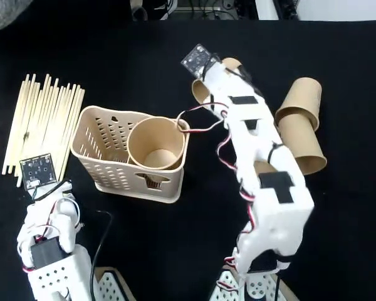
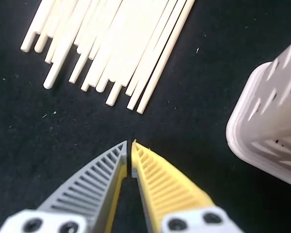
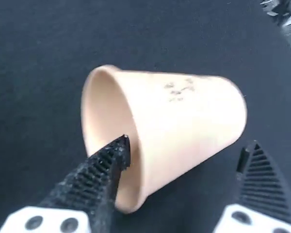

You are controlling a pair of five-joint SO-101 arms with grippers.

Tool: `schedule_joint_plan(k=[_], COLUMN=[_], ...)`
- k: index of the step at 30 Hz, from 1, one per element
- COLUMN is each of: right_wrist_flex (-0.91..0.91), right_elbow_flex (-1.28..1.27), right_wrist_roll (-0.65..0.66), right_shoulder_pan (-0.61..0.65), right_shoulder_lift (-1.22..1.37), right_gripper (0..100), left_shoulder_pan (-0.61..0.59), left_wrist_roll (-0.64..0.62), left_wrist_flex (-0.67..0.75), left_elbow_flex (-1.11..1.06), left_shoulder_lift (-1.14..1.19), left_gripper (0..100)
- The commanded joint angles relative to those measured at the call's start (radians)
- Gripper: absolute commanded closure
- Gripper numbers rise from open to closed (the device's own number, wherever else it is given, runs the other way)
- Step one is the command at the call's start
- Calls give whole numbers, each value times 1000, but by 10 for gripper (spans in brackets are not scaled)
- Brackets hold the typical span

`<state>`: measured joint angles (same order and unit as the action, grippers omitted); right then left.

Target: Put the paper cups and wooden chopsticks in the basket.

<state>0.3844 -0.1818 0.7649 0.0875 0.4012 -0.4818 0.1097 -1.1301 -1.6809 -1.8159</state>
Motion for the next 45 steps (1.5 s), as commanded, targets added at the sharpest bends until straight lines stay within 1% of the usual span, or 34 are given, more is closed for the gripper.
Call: schedule_joint_plan(k=[1,4,6,7,9,11,13,16,19,23,26,33,37,41,43,45], right_wrist_flex=[-55,-57,-57,-57,-51,-49,-40,-17,51,247,451,941,1160,1350,1381,1381], right_elbow_flex=[97,153,183,191,197,194,171,133,102,104,139,361,522,674,714,714], right_wrist_roll=[6,6,6,6,5,5,-5,-77,-127,-140,-195,-299,-304,-304,-305,-328], right_shoulder_pan=[-14,-14,-15,-18,-29,-37,-51,-77,-100,-114,-112,-98,-29,120,184,204], right_shoulder_lift=[50,104,125,128,128,117,84,-7,-125,-295,-426,-653,-743,-796,-806,-811], right_gripper=[709,851,966,993,965,990,987,987,987,987,987,987,987,987,987,987], left_shoulder_pan=[-2,-2,-2,-2,-2,-2,-2,-2,-2,-2,-2,-2,-2,-2,-2,-2], left_wrist_roll=[11,11,11,11,11,11,11,11,11,11,11,11,11,11,11,11], left_wrist_flex=[6,6,6,6,6,6,6,6,6,6,6,6,6,6,6,6], left_elbow_flex=[-18,-18,-18,-18,-18,-18,-18,-18,-18,-18,-18,-18,-18,-18,-18,-18], left_shoulder_lift=[-8,-8,-8,-8,-8,-8,-8,-8,-8,-8,-8,-8,-8,-8,-8,-8], left_gripper=[967,967,967,967,967,967,967,967,967,967,967,967,967,967,967,967])
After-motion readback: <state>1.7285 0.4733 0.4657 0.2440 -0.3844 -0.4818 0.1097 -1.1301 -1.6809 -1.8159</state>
